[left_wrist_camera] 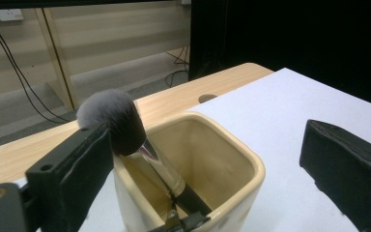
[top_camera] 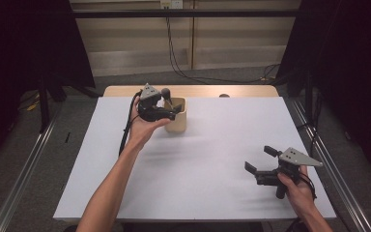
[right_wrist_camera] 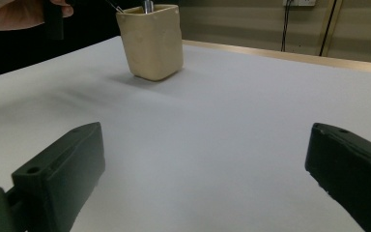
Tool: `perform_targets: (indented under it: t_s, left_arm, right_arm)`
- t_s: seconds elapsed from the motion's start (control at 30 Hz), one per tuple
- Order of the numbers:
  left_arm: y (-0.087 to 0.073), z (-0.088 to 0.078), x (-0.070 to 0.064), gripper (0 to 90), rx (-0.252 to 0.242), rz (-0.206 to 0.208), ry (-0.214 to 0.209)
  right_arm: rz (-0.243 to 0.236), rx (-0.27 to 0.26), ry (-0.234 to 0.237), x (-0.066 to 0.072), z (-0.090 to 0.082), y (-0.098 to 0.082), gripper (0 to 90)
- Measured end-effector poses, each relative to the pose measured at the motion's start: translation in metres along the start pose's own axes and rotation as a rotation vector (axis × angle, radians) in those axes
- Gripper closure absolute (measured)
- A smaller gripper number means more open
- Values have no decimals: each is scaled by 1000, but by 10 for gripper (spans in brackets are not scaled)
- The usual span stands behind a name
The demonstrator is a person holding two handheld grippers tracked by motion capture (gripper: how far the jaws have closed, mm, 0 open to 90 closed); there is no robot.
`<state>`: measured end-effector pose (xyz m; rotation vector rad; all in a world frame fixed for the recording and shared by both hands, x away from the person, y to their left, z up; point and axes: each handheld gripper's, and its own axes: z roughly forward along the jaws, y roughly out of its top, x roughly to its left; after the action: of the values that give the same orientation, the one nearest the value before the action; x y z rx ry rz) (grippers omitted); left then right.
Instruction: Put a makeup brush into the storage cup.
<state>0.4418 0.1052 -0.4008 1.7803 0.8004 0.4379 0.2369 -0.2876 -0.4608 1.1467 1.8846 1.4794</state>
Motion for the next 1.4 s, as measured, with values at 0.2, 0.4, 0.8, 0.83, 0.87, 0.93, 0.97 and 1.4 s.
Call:
perform_targets:
  t_s: [0.2,0.4,0.8,0.83,0.87,0.93,0.97,1.4]
  left_arm:
    - [0,-11,2,25,-18,-24,-18]
    - [-4,-28,4,20,-60,-18,-25]
    - [-4,-52,1,31,-57,9,20]
    - [-5,-54,1,30,-59,15,24]
    - [-6,-56,1,31,-60,10,22]
    - [-7,-62,1,31,-59,9,16]
    - [-8,-64,0,33,-65,2,14]
    - [-25,-95,1,32,-89,-12,17]
  right_arm:
    - [-2,5,-3,-1,0,0,5]
    - [-3,3,-8,0,-1,0,5]
    - [-8,1,-6,0,-1,0,5]
    - [-9,0,-6,0,-1,0,5]
    - [-10,0,-9,-1,-1,0,5]
    - [-7,1,-11,-1,-1,0,5]
    - [-5,2,-10,0,0,0,5]
    - [-12,3,-10,1,0,-1,5]
